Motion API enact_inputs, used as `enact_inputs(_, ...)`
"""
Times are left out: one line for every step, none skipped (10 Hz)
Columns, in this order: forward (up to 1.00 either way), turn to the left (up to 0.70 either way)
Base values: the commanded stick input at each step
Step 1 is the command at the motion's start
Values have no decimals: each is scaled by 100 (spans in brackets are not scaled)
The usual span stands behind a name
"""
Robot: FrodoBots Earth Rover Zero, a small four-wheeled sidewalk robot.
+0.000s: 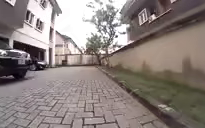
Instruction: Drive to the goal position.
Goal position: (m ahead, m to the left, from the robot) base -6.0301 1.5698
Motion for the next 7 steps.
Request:
enact_inputs(70, 0)
enact_inputs(70, 0)
enact_inputs(70, 0)
enact_inputs(70, 0)
enact_inputs(70, 0)
enact_inputs(70, 5)
enact_inputs(70, 27)
